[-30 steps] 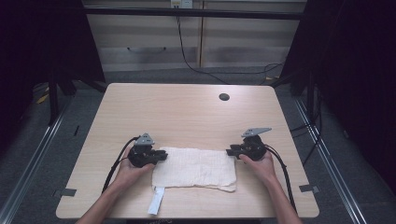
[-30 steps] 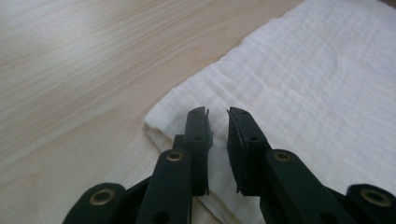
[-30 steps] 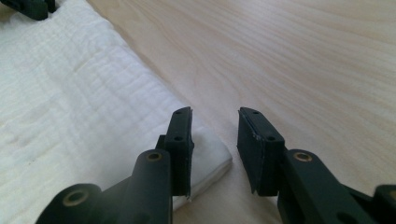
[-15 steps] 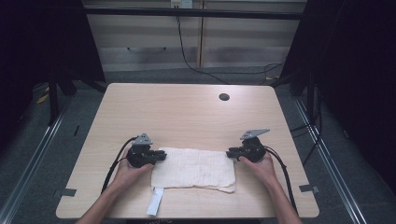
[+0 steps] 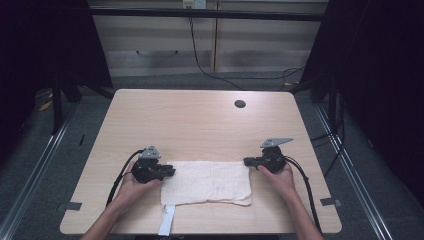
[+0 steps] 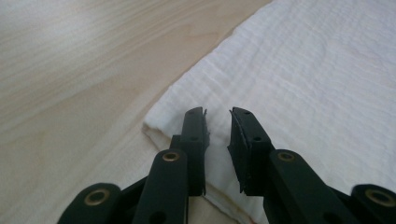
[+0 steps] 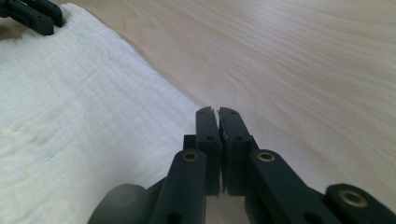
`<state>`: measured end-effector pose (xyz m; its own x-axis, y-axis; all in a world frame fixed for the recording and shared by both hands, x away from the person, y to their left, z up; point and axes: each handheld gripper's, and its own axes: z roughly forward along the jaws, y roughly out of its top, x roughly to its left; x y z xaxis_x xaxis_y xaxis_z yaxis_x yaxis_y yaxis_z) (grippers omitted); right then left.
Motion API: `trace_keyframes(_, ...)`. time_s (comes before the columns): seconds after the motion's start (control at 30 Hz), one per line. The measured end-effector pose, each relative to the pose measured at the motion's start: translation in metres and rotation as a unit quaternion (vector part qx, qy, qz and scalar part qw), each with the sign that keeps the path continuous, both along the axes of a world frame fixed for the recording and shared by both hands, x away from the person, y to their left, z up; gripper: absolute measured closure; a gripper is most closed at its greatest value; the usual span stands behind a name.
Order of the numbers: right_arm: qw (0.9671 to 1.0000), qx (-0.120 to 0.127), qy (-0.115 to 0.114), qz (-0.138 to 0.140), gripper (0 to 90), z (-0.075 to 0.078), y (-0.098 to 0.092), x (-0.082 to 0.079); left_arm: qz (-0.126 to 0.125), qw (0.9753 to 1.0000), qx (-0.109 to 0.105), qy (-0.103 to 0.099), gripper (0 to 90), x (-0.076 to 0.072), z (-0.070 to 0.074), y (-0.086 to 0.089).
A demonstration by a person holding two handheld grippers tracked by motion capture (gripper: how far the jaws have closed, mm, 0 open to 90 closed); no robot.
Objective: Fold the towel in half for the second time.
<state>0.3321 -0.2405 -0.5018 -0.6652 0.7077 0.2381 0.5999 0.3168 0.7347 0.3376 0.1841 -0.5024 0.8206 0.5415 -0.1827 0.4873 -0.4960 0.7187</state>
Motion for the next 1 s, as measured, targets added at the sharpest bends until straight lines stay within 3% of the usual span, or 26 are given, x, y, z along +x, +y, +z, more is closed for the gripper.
trace_keyframes(0.1,1.0,-0.002,-0.005,0.002,87.8,0.0,0.003,0.001,-0.024,0.9997,0.001,-0.002,70.5,-0.001,0.004,0.003)
trace_keyframes(0.13,1.0,-0.002,-0.005,0.0,87.8,0.001,0.003,0.001,-0.018,0.9998,-0.001,-0.007,69.9,0.0,0.006,0.005)
trace_keyframes(0.23,1.0,-0.002,-0.008,0.0,87.7,0.001,0.002,0.002,0.016,0.9992,-0.035,-0.011,66.7,0.01,0.013,0.017)
trace_keyframes(0.3,1.0,0.0,-0.007,-0.003,87.7,0.001,0.001,0.002,0.042,0.9981,-0.044,-0.012,63.7,0.019,0.016,0.025)
trace_keyframes(0.4,1.0,0.001,-0.007,-0.006,87.7,0.001,0.0,0.003,0.058,0.9968,-0.053,-0.012,60.1,0.029,0.013,0.028)
trace_keyframes(0.57,1.0,0.0,-0.008,-0.004,87.7,0.001,0.002,0.002,0.039,0.9988,-0.031,0.004,54.9,0.031,0.006,0.02)
trace_keyframes(0.77,1.0,-0.001,-0.007,-0.001,87.6,0.0,0.002,0.003,0.015,0.9999,-0.003,0.005,53.3,0.031,-0.001,0.003)
trace_keyframes(0.8,1.0,-0.003,-0.006,0.001,87.7,0.0,0.003,0.002,0.009,0.9999,0.004,-0.002,53.4,0.03,-0.001,-0.001)
trace_keyframes(0.9,1.0,-0.002,-0.007,0.003,87.7,0.001,0.004,0.002,0.001,0.9999,0.012,-0.008,59.4,0.027,0.0,-0.005)
trace_keyframes(1.0,1.0,0.001,-0.008,0.0,87.7,0.002,0.002,0.001,-0.01,0.9995,0.024,-0.018,71.8,0.024,0.0,-0.006)
